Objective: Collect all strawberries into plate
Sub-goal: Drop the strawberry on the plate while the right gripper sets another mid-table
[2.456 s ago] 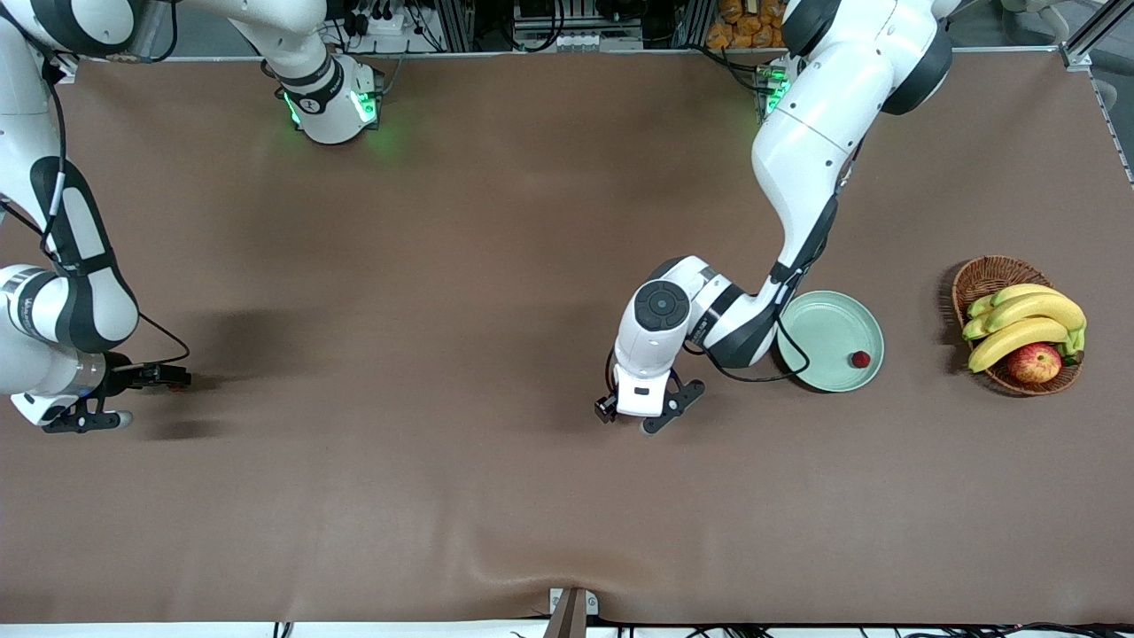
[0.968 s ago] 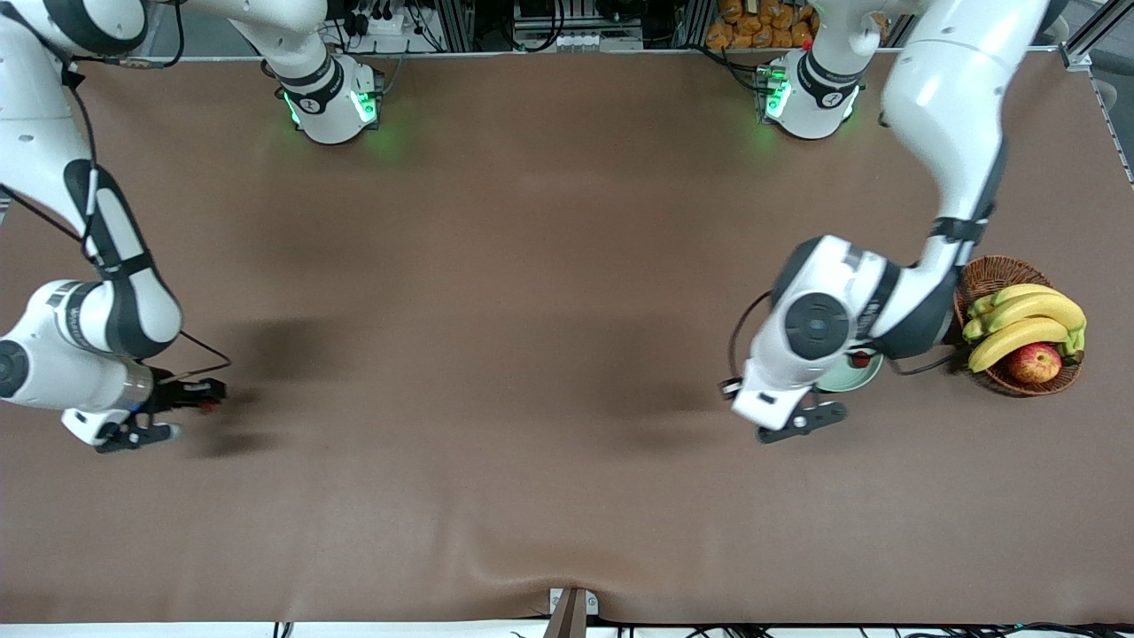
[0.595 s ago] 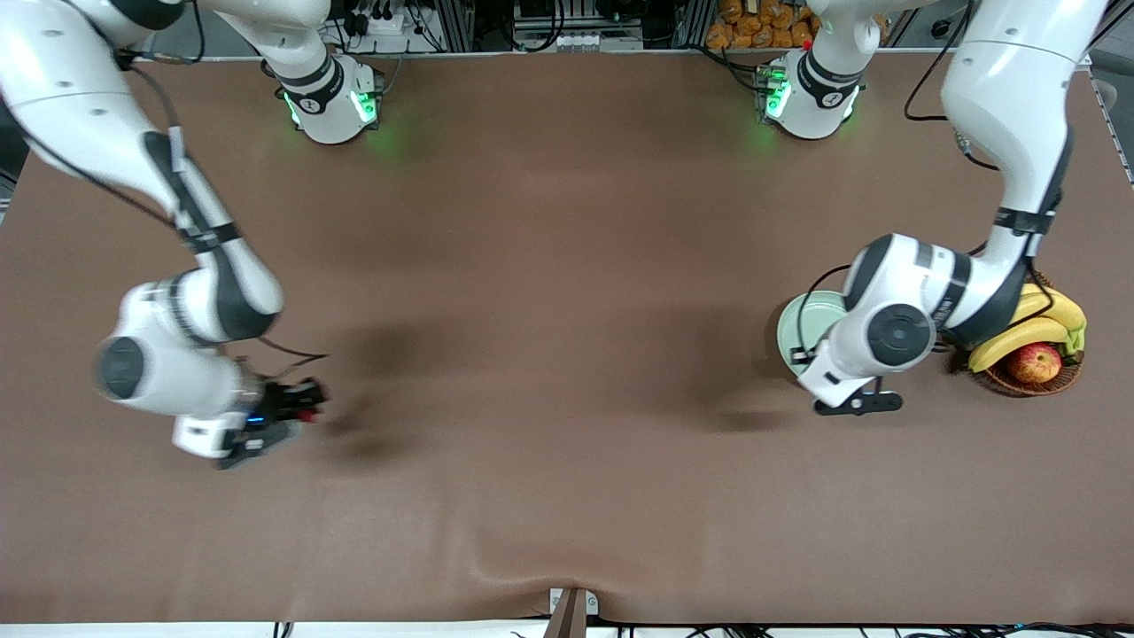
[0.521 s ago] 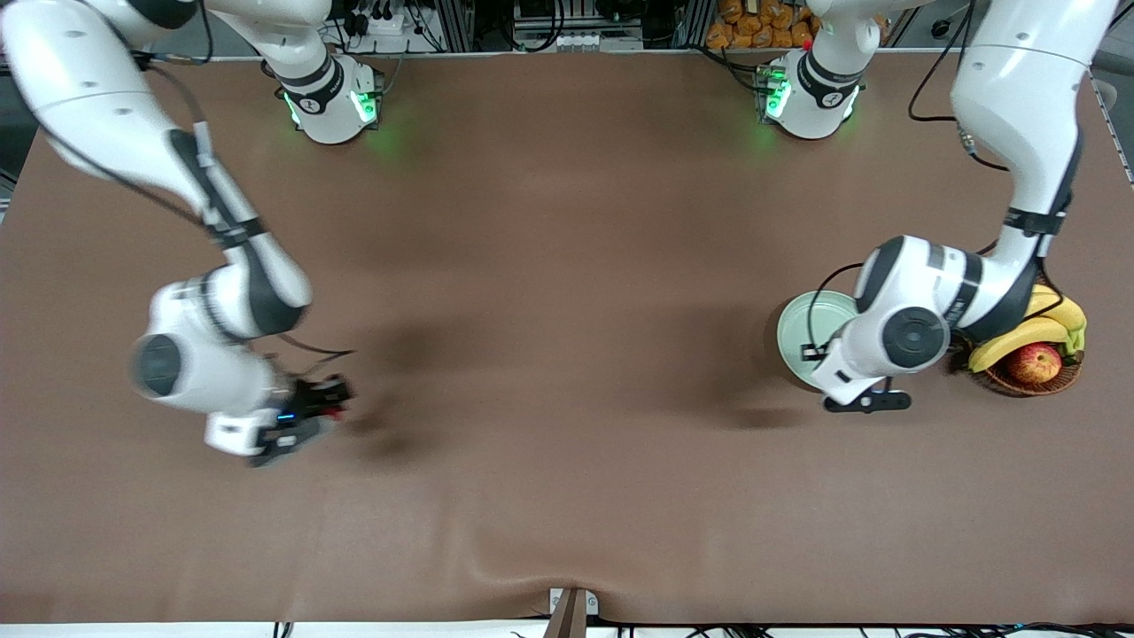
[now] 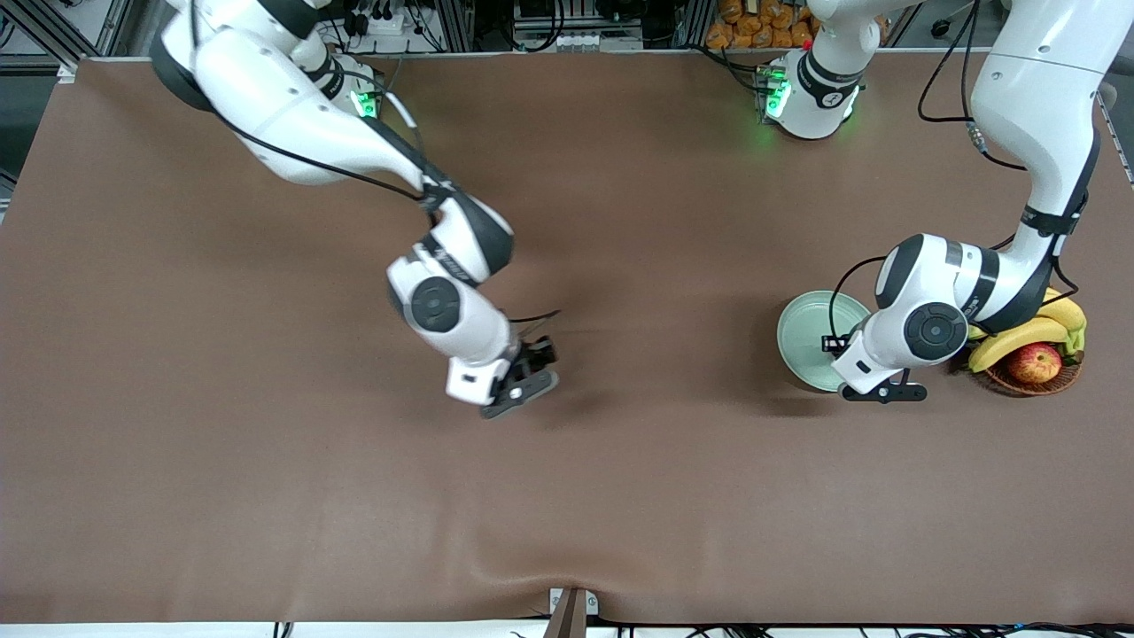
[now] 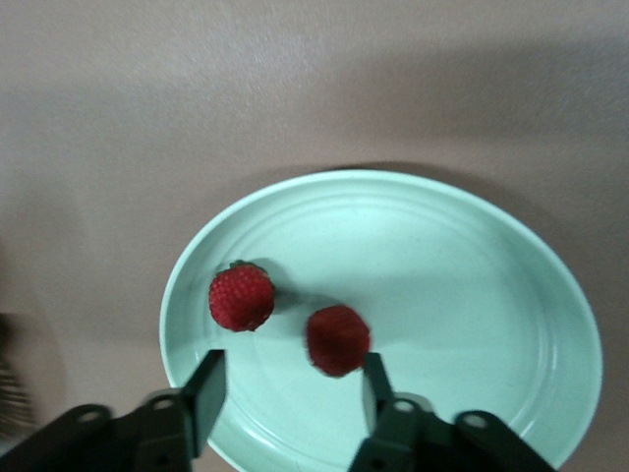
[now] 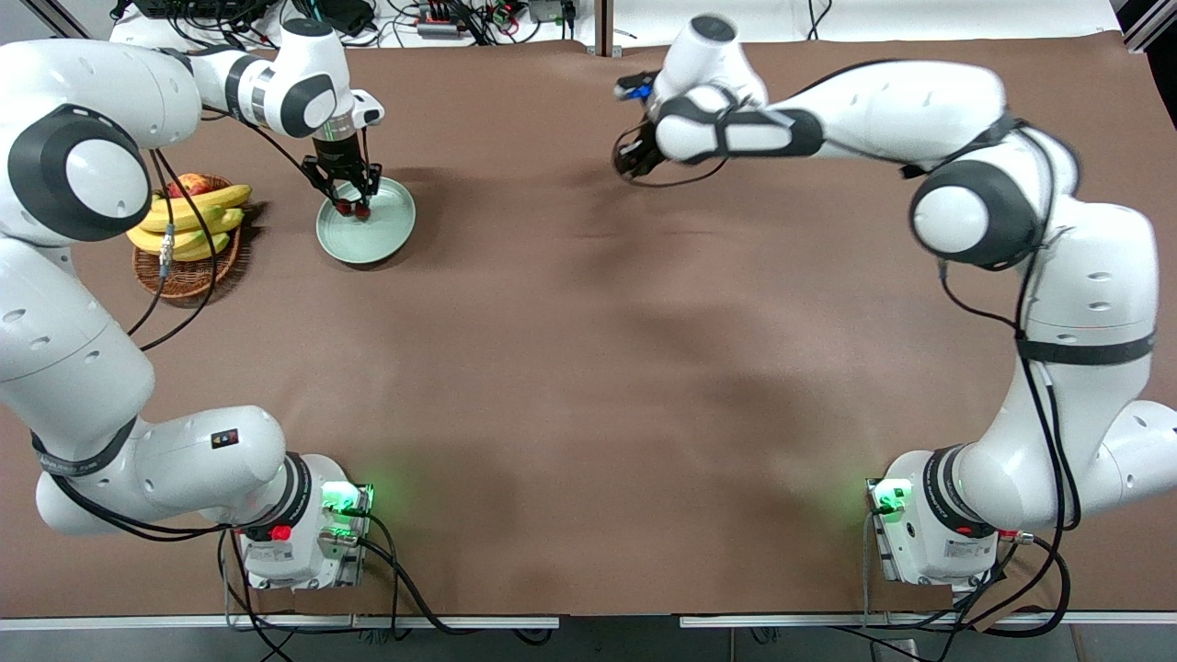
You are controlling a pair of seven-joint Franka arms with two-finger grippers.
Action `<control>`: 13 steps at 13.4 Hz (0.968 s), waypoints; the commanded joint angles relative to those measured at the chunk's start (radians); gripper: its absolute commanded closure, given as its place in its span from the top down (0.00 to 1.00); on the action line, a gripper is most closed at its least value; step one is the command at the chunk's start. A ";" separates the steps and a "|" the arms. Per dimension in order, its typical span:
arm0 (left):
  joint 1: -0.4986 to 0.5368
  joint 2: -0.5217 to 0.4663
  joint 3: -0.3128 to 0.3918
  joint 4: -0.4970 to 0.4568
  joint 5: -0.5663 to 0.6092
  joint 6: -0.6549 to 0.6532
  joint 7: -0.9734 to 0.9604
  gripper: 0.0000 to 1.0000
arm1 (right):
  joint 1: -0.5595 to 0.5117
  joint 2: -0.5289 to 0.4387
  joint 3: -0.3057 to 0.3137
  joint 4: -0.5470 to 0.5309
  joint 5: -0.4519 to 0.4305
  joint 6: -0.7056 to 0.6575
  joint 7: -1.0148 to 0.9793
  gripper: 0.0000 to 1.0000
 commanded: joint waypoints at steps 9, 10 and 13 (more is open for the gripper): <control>-0.198 0.048 -0.119 0.200 -0.135 -0.003 -0.485 1.00 | 0.172 0.066 -0.083 0.109 0.013 0.067 0.206 1.00; -0.238 0.081 -0.118 0.239 -0.137 -0.003 -0.542 1.00 | 0.138 0.051 -0.083 0.100 0.015 0.061 0.204 1.00; -0.327 0.170 -0.118 0.346 -0.138 0.006 -0.705 1.00 | 0.019 -0.058 -0.079 0.058 0.015 -0.043 0.192 1.00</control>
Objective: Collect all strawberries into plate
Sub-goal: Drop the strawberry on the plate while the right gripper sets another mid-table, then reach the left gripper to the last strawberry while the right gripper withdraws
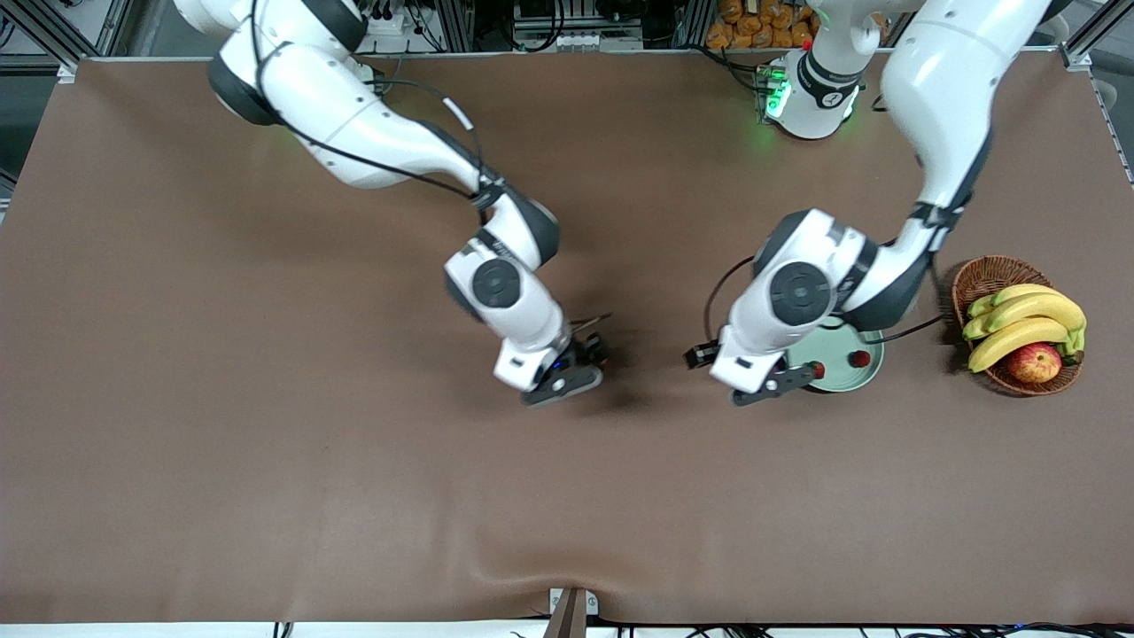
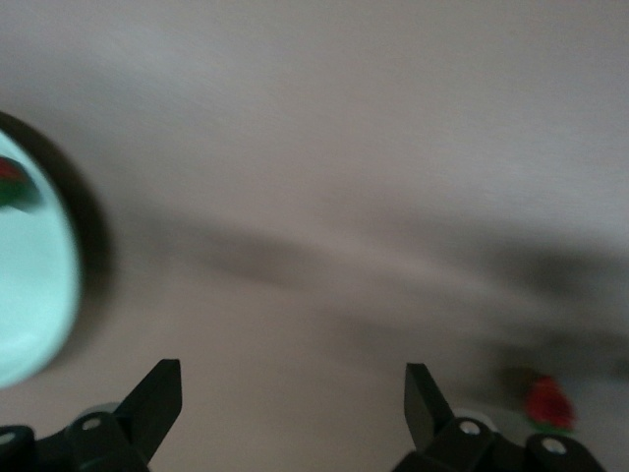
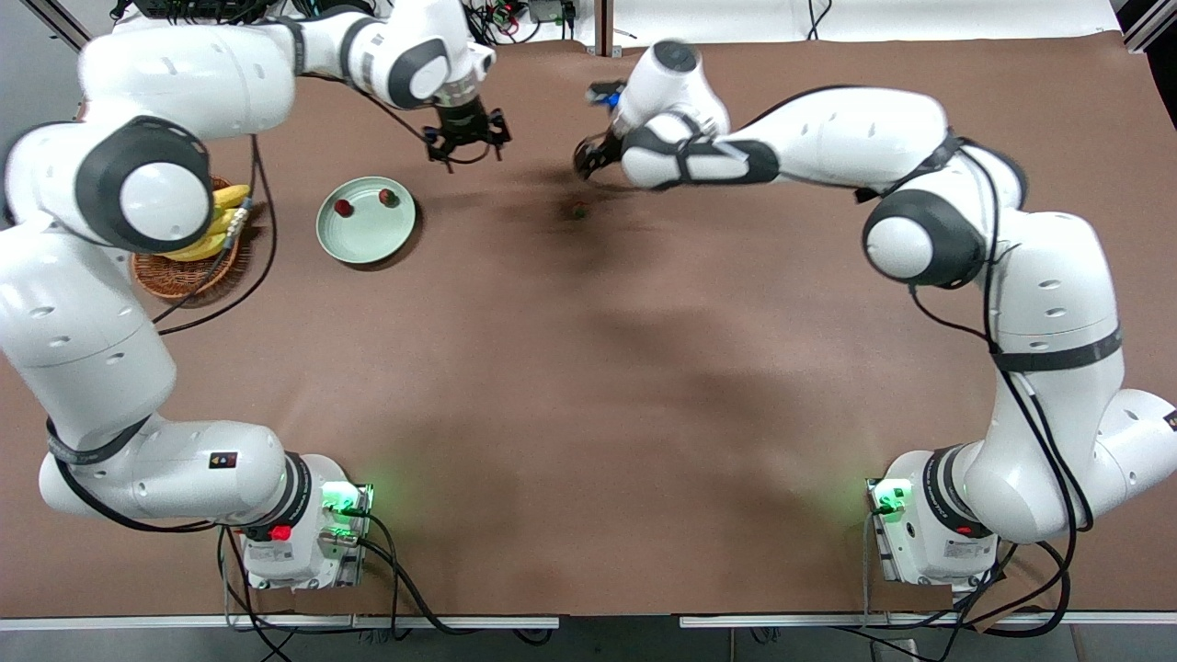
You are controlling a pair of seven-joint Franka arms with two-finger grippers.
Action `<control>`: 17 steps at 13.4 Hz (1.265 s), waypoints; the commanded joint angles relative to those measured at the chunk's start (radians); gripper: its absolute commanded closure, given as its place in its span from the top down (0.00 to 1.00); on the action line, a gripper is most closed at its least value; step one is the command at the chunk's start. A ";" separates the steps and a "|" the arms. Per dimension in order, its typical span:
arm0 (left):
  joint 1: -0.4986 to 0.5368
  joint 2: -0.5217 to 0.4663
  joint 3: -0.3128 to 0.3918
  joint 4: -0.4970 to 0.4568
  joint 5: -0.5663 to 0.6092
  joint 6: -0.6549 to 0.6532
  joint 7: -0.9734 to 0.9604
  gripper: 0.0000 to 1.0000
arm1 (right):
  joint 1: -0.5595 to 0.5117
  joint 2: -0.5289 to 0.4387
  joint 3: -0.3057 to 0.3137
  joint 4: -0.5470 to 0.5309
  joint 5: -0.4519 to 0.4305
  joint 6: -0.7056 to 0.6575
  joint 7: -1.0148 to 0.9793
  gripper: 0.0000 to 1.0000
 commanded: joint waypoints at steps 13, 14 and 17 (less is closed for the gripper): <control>-0.395 0.272 0.178 0.233 -0.009 0.193 -0.362 0.53 | -0.315 -0.744 -0.339 -0.409 0.151 -0.559 -0.527 1.00; -0.395 0.281 0.176 0.232 -0.006 0.199 -0.362 0.50 | -0.318 -0.770 -0.367 -0.407 0.151 -0.591 -0.573 1.00; -0.392 0.278 0.176 0.230 0.003 0.199 -0.336 0.14 | -0.370 -0.866 -0.398 -0.407 0.151 -0.691 -0.599 1.00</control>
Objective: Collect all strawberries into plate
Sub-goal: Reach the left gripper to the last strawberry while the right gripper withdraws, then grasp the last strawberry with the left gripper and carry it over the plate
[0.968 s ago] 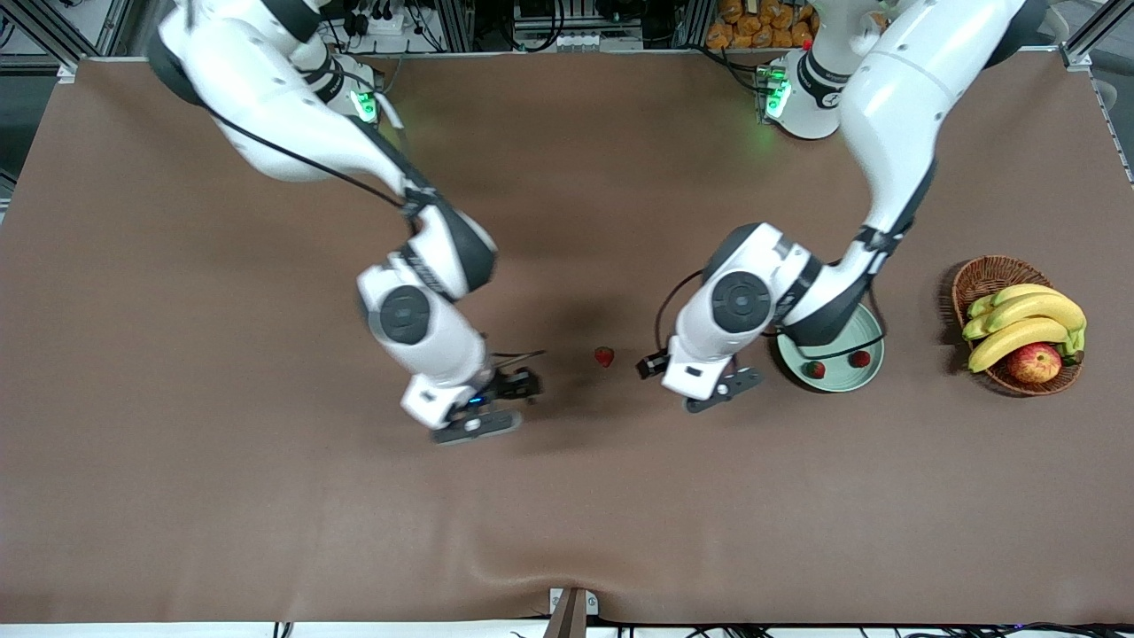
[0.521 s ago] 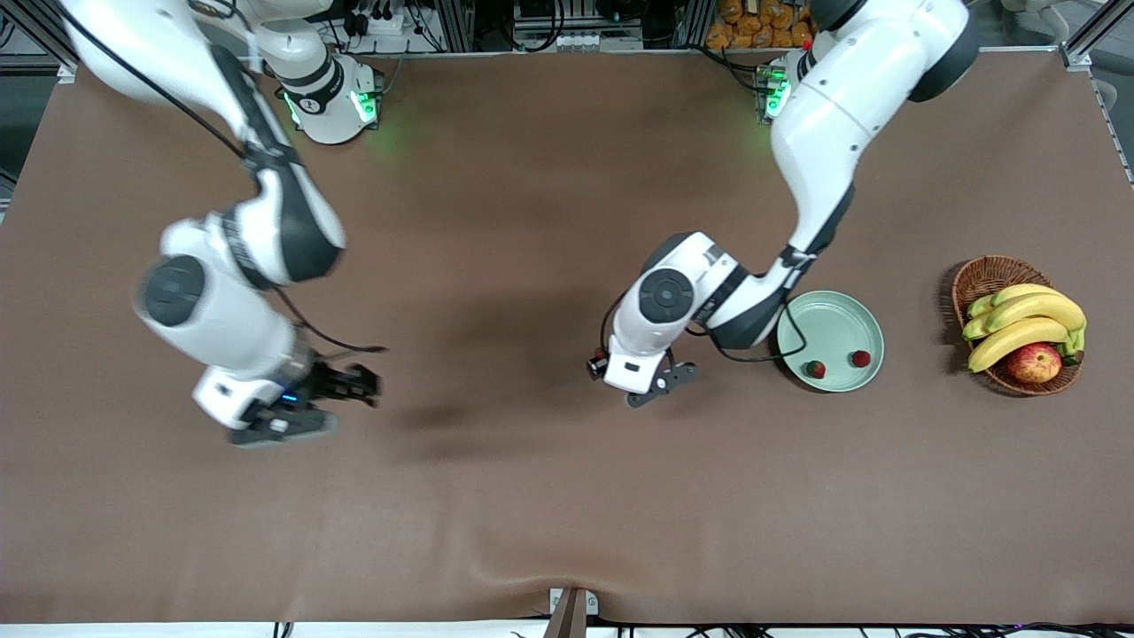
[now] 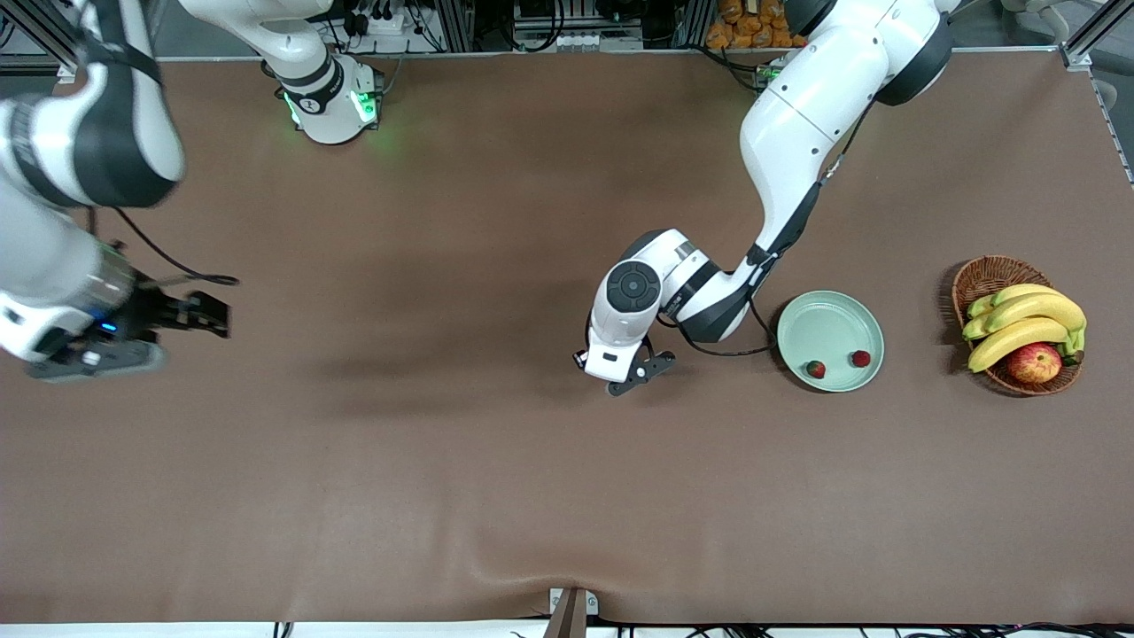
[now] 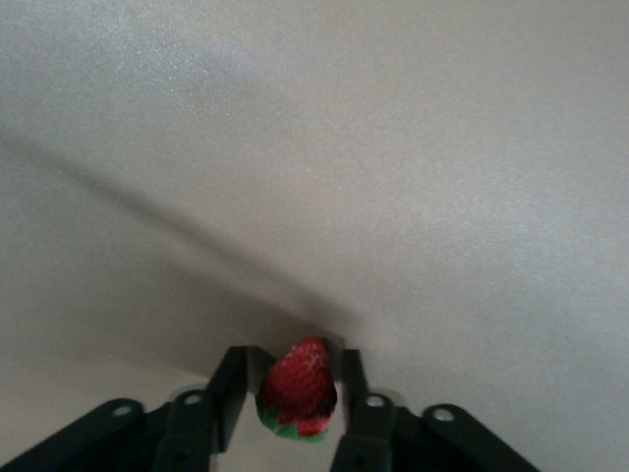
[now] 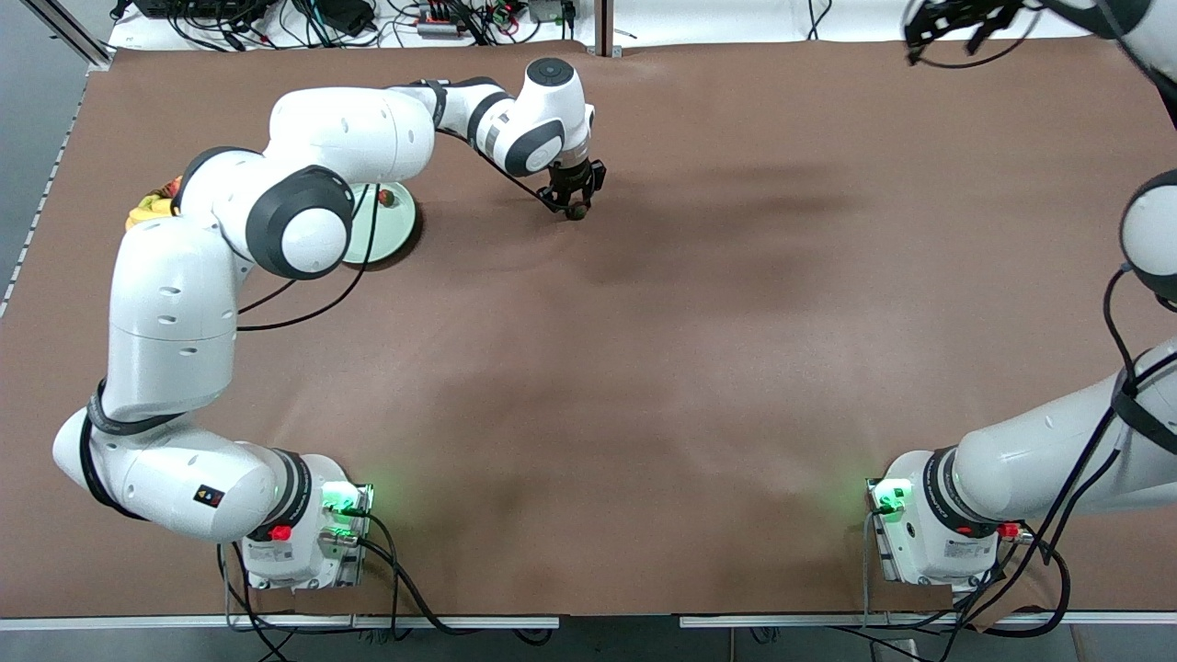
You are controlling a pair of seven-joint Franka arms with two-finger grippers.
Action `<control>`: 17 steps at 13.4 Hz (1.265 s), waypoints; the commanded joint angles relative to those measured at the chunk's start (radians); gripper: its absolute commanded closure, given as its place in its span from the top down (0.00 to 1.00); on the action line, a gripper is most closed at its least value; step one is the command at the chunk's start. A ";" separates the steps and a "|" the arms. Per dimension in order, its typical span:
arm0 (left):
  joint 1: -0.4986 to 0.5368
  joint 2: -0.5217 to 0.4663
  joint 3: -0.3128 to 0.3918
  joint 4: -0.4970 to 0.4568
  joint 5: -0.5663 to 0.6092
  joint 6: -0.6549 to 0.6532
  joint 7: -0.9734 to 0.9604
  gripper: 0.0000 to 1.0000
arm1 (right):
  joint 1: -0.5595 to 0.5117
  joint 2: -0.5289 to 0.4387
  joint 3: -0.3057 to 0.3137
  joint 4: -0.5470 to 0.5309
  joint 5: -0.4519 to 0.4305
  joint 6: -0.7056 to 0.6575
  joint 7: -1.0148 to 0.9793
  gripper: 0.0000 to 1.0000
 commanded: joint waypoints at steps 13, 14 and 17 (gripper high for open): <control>0.467 -0.371 -0.055 -0.386 0.011 -0.158 0.616 0.00 | -0.160 -0.140 0.056 0.164 0.082 -0.421 0.107 1.00; 0.506 -0.379 -0.055 -0.418 0.017 -0.158 0.662 0.00 | -0.159 -0.140 0.056 0.164 0.079 -0.421 0.107 1.00; 0.607 -0.412 -0.055 -0.498 0.022 -0.158 0.790 0.00 | -0.159 -0.137 0.058 0.184 0.069 -0.412 0.106 1.00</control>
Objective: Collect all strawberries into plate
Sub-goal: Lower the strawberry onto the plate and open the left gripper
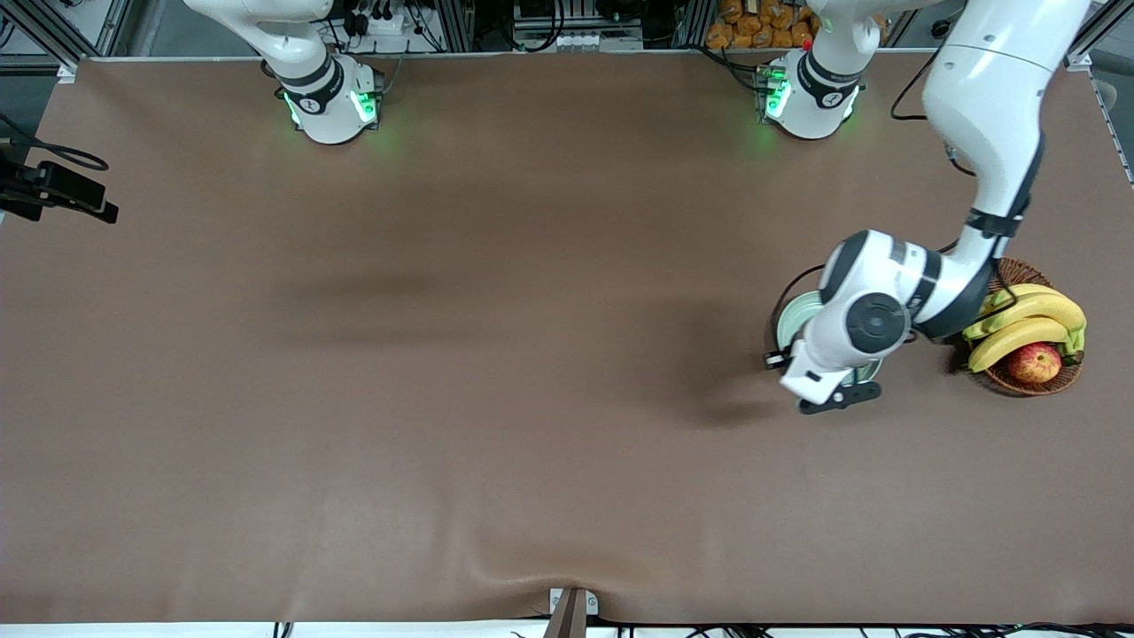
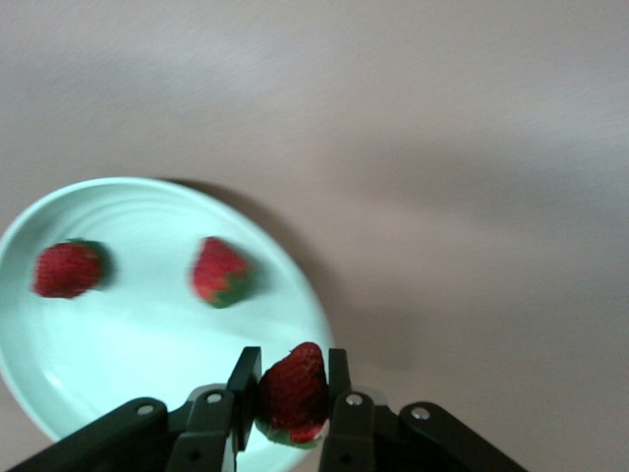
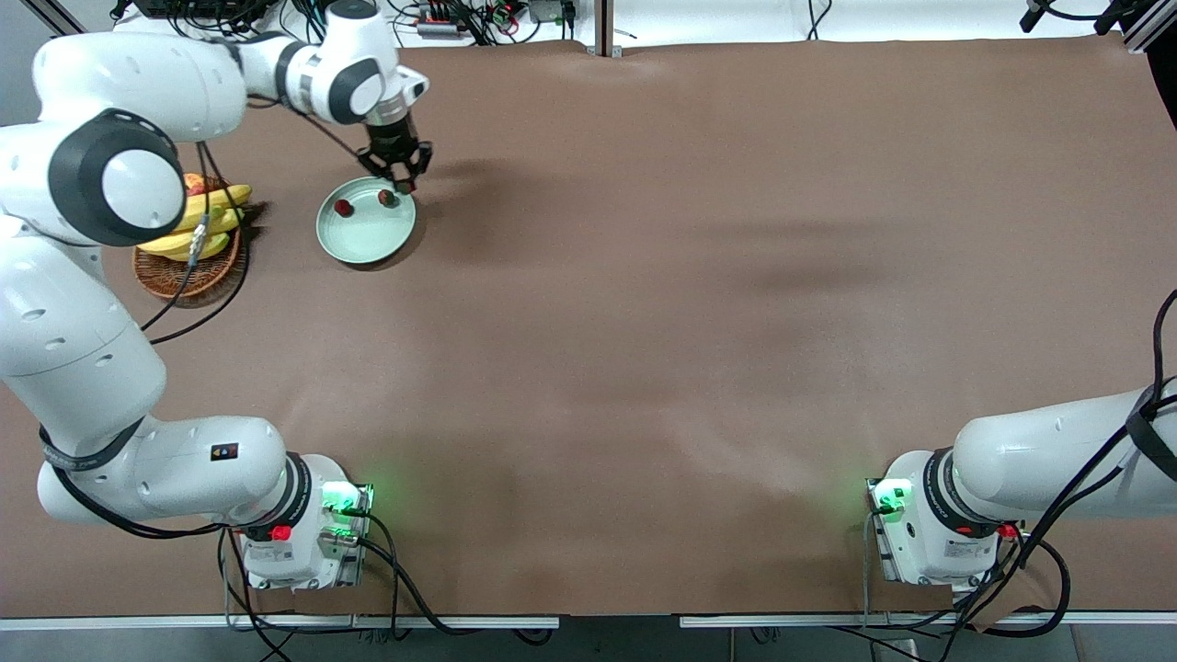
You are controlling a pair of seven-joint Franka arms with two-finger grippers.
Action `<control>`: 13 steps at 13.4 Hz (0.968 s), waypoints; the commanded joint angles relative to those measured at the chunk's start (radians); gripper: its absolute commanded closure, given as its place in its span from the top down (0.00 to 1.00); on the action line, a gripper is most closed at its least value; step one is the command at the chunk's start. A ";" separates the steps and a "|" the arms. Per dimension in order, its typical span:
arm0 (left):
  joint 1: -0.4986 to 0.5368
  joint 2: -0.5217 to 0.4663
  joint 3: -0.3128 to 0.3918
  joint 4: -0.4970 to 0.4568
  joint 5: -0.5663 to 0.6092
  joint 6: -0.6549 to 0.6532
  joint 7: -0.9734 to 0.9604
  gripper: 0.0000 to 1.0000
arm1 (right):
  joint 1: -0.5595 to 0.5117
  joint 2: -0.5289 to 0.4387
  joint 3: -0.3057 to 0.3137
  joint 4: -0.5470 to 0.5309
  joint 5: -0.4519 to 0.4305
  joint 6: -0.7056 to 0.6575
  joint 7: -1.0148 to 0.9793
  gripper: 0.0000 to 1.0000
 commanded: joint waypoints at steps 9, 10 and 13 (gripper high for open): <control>0.109 -0.253 -0.057 0.002 -0.032 -0.206 0.057 1.00 | -0.021 0.013 0.016 0.038 -0.004 0.033 0.046 1.00; 0.108 -0.263 -0.067 0.083 -0.049 -0.303 0.058 1.00 | -0.021 0.012 0.016 0.038 -0.008 0.033 0.066 1.00; 0.109 -0.266 -0.097 0.312 -0.086 -0.550 0.067 1.00 | -0.019 0.010 0.016 0.038 -0.005 0.054 0.100 1.00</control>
